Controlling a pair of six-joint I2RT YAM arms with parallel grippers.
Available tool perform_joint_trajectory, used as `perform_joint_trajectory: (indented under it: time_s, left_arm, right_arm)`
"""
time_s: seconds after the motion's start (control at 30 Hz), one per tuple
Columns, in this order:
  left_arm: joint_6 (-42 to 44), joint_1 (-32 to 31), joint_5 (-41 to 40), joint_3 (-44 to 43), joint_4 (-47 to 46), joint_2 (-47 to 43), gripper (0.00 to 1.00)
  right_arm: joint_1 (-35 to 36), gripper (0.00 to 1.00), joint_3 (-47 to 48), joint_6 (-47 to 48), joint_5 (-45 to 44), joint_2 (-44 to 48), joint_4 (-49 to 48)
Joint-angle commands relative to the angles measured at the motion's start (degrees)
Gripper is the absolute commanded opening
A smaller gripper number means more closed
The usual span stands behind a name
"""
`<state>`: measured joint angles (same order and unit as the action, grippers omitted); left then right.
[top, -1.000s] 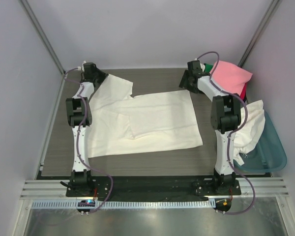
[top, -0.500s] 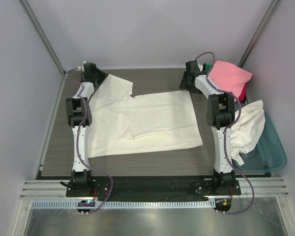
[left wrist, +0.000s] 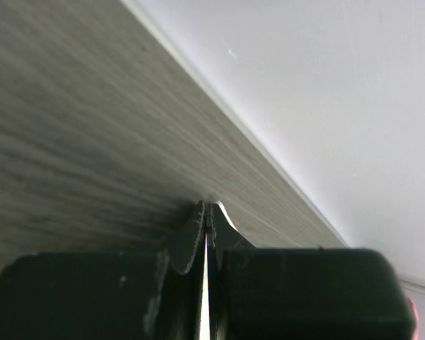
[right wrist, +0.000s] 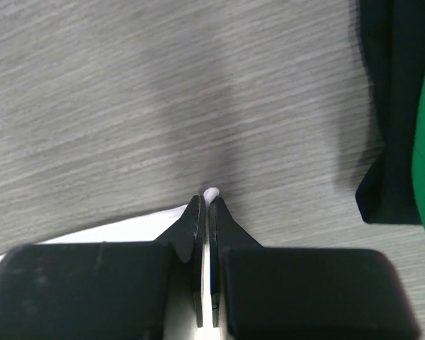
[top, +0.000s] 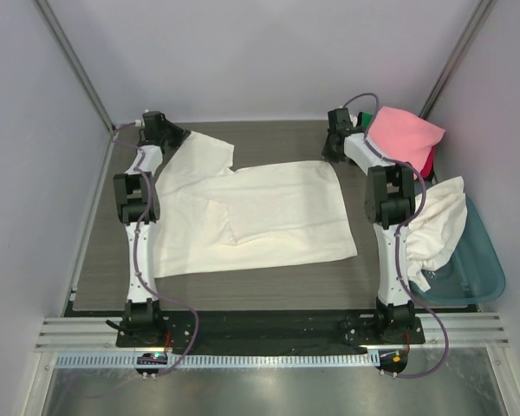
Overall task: Fold and stack the t-shirts
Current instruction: Fold the tshirt
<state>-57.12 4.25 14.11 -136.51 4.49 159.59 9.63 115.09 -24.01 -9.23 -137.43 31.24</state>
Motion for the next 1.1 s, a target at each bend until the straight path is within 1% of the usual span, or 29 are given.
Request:
perform_joint_trajectory:
  time_s: [0.0,0.03,0.07,0.1,0.13,0.2,0.23,0.3,0.33,0.4,0.43,0.47,0.53,0.6,0.63,0.7,0.73,0.77,0.8,0.83,0.87,0.9,0.93,0.97,1.03,1.07]
  left_arm:
    - [-1.4,0.8,2.8,6.8,2.6,-7.2,0.00]
    - [-0.9,0.8,2.3,12.8,1.2,-10.3,0.00]
    - [-0.2,0.6,2.0,14.6,0.9,-12.8,0.00]
    - [0.9,-0.2,1.4,16.3,1.3,-17.2,0.00]
    - [4.2,-0.6,0.9,17.1,2.5,-18.9,0.00]
    - [7.0,-2.0,-0.2,17.8,7.1,-23.7,0.00]
    - [8.7,-2.3,-0.9,18.3,7.8,-25.4,0.00]
    - [10.2,-2.9,-0.9,21.5,9.5,-29.0,0.00]
    - [11.8,-3.2,-1.8,22.9,10.4,-32.6,0.00]
    - [13.8,-3.7,-3.0,26.5,12.6,-36.1,0.00]
    - [14.7,-3.7,-3.7,28.1,12.9,-40.0,0.00]
    - [16.1,-5.4,-4.7,29.7,13.3,-41.7,0.00]
    - [16.9,-5.5,-5.3,34.8,14.1,-47.1,0.00]
    - [17.5,-5.5,-7.6,38.9,14.8,-50.2,0.00]
    - [17.8,-5.5,-8.3,39.6,15.3,-51.1,0.00]
    - [19.2,-5.5,-8.9,39.5,17.1,-51.7,0.00]
    - [19.9,-5.5,-8.9,37.6,18.1,-51.2,0.00]
    - [20.6,-5.5,-8.6,36.5,18.8,-49.6,0.16]
    - [21.1,-5.5,-8.4,35.0,20.1,-48.2,0.28]
    - [22.5,-5.5,-8.7,31.7,21.0,-46.7,0.37]
    - [23.1,-5.6,-9.3,29.5,21.9,-45.0,0.50]
    - [23.9,-5.6,-10.8,27.4,23.5,-40.9,0.54]
    - [25.3,-5.5,-11.6,25.3,24.3,-38.8,0.57]
    - [26.1,-5.6,-12.4,19.3,25.3,-36.0,0.61]
    - [27.2,-5.6,-14.2,12.4,27.8,-27.6,0.63]
    - [28.2,-5.6,-15.8,5.4,28.6,-24.8,0.64]
  right_arm:
    - [-0.1,0.01,-2.1,1.6,0.5,6.2,-0.3]
    - [-0.1,0.01,-3.2,1.7,0.9,7.9,-0.3]
    - [-0.1,0.01,-3.6,1.7,1.3,8.7,-0.3]
    - [-0.1,0.01,-4.1,1.8,1.8,9.4,-0.3]
    - [0.0,0.01,-4.6,1.8,2.7,10.2,-0.2]
    - [0.0,0.01,-5.0,1.6,3.9,11.0,0.4]
    - [0.2,0.01,-5.7,1.6,4.4,11.5,0.7]
    - [0.7,0.01,-6.6,1.8,4.9,13.5,1.1]
    - [0.8,0.01,-7.5,1.9,5.3,14.3,1.4]
    - [1.1,0.01,-8.1,2.1,6.2,16.0,2.4]
    - [1.2,0.01,-9.2,2.4,6.5,16.5,2.8]
    - [1.2,0.01,-9.8,2.3,7.0,17.9,3.2]
    - [1.2,0.01,-12.2,2.3,7.6,19.3,3.4]
    - [1.3,0.01,-14.2,2.5,8.3,21.7,3.5]
    - [1.4,0.01,-16.1,2.6,8.4,22.6,3.5]
    - [1.7,0.01,-18.0,3.1,8.4,24.2,3.6]
    - [1.7,0.01,-19.5,3.4,8.4,25.4,3.5]
    - [1.7,0.01,-20.3,4.0,8.5,26.0,3.5]
    - [1.8,0.01,-21.1,4.3,8.5,26.4,3.4]
    - [1.7,0.01,-22.3,4.6,8.5,26.9,3.4]
    - [1.7,0.01,-22.8,4.8,8.5,26.9,3.3]
    - [1.7,0.01,-23.2,5.1,8.4,26.9,3.1]
    - [1.8,0.01,-23.9,5.1,8.4,26.9,2.9]
    - [1.8,0.01,-24.0,5.0,8.4,26.6,2.7]
    - [1.8,0.01,-24.6,4.6,10.4,26.2,2.3]
    - [1.8,0.01,-25.1,4.2,10.5,26.0,1.5]
